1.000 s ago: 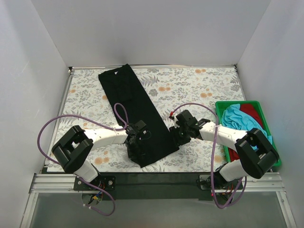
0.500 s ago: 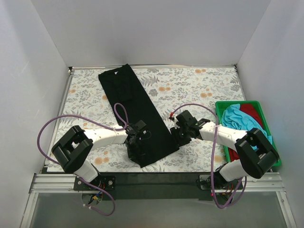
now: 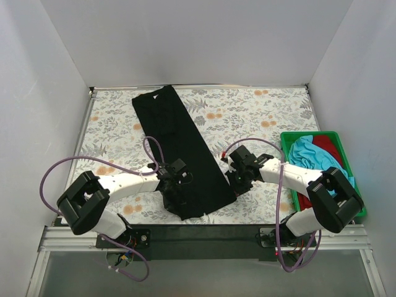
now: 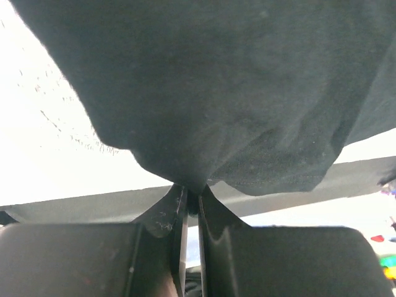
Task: Fold and stack the t-shirts
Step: Fold the tshirt
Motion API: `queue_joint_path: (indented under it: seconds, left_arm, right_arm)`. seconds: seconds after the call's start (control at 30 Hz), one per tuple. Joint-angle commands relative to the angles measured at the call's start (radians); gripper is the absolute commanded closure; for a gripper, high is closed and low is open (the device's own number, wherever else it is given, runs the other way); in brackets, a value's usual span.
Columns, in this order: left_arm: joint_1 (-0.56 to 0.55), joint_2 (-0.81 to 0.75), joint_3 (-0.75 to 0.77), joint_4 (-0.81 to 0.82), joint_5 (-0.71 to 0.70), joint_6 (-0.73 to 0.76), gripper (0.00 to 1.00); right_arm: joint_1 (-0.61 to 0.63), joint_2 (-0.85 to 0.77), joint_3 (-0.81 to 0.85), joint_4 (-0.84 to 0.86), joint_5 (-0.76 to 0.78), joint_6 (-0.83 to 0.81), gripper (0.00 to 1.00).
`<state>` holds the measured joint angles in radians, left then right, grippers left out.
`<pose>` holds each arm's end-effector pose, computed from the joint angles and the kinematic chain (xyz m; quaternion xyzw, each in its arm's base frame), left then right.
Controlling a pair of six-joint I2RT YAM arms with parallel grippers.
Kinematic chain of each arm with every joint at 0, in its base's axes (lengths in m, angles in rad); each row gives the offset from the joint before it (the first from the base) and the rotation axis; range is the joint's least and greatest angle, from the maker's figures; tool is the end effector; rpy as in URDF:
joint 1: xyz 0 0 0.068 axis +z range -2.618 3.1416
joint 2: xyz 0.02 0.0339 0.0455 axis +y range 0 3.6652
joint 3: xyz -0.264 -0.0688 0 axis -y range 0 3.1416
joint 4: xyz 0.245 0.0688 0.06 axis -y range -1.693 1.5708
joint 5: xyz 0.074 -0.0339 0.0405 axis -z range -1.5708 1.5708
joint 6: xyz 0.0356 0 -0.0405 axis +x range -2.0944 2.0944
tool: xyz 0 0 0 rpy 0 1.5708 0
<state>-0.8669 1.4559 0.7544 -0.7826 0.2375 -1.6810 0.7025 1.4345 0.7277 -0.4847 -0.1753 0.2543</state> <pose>0.1392 -0.1770 0.1553 0.3880 -0.9130 0.0758 0.1006 0.1866 0.1661 0.1603 -0.2335 0.9502 0.1628 0.1271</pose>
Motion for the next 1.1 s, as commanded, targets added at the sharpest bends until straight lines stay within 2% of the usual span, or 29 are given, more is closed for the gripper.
queue_joint_path:
  seconds: [0.0,0.17,0.33,0.53,0.57,0.7,0.77,0.9,1.07]
  left_arm:
    - [-0.024,-0.081,-0.058,-0.047,0.074,-0.025,1.00]
    - [-0.096,-0.143,-0.081,-0.067,0.152,-0.068,1.00]
    - [-0.072,-0.158,0.009,-0.089,0.013,-0.098,1.00]
    - [0.150,-0.169,0.032,-0.047,-0.050,-0.019,1.00]
    - [0.210,-0.176,0.039,-0.038,-0.087,-0.007,1.00]
    - [0.333,-0.193,0.060,0.002,-0.220,0.033,1.00]
    - [0.400,-0.187,0.053,0.060,-0.225,0.043,1.00]
    - [0.491,-0.152,0.055,0.141,-0.279,0.081,1.00]
    - [0.563,-0.109,0.109,0.184,-0.309,0.174,1.00]
  right_arm:
    - [0.003,-0.040,0.006,-0.159,0.004,-0.038,0.99]
    - [0.003,-0.095,0.022,-0.227,-0.058,-0.049,0.99]
    - [0.002,-0.073,0.186,-0.265,-0.039,-0.050,0.99]
    - [-0.020,0.092,0.464,-0.273,-0.015,-0.084,0.99]
    - [-0.024,0.118,0.505,-0.273,-0.013,-0.089,0.99]
    - [-0.038,0.277,0.683,-0.270,-0.006,-0.113,0.99]
    - [-0.046,0.335,0.787,-0.267,-0.003,-0.127,0.99]
    - [-0.061,0.475,0.933,-0.265,0.026,-0.138,0.99]
    - [-0.083,0.560,1.038,-0.243,0.042,-0.136,0.99]
